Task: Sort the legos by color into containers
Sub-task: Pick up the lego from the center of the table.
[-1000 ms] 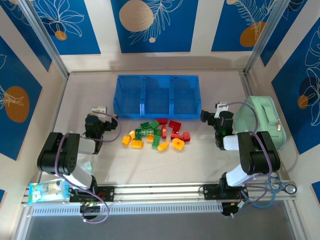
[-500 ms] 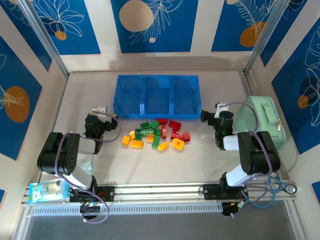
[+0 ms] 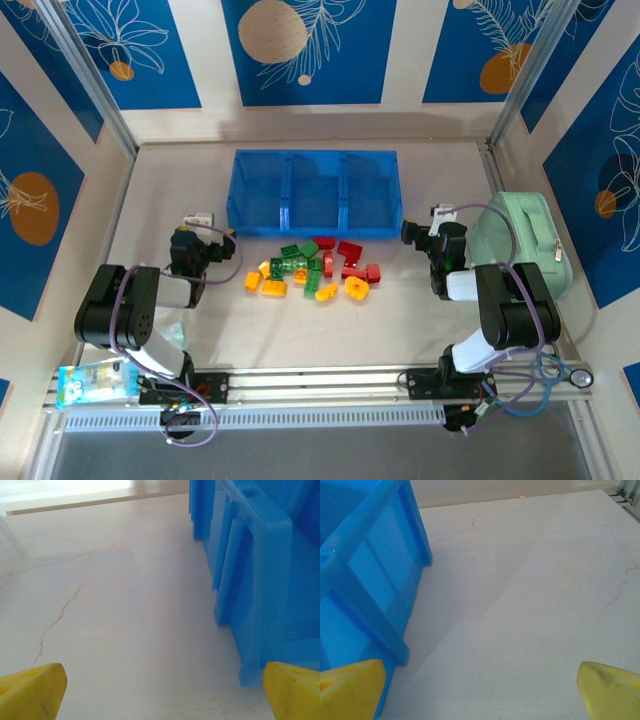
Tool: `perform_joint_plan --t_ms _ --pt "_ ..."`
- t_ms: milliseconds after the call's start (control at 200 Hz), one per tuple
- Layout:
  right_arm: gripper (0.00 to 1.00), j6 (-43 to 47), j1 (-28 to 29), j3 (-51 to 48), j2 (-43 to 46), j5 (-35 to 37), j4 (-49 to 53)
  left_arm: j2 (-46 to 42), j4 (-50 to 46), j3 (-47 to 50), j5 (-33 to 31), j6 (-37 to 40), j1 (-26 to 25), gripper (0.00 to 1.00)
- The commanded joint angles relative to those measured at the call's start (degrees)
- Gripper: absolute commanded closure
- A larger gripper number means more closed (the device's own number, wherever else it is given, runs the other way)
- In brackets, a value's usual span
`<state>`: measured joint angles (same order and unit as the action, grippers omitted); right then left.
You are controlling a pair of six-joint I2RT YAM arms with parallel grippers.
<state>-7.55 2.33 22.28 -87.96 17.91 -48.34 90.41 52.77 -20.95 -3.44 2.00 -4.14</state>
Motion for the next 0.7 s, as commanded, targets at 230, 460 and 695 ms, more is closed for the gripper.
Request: perform_joint_plan --t_ms 230,460,695 --pt "0.01 6.6 3.3 9.3 22.8 -7.6 25.3 -15.2 -31.8 -13.2 -18.1 -5.6 -2.4 0.00" --pt "0.01 -19.3 0.7 18.3 32.0 -14.1 57.8 -25.0 -54.8 -23.7 -8.3 -16.5 -3.0 0.04" --pt "0.00 -20.4 2.1 19.3 30.8 -26.8 61.2 -26.2 -74.0 -30.9 0.1 -19.2 -7.5 0.07"
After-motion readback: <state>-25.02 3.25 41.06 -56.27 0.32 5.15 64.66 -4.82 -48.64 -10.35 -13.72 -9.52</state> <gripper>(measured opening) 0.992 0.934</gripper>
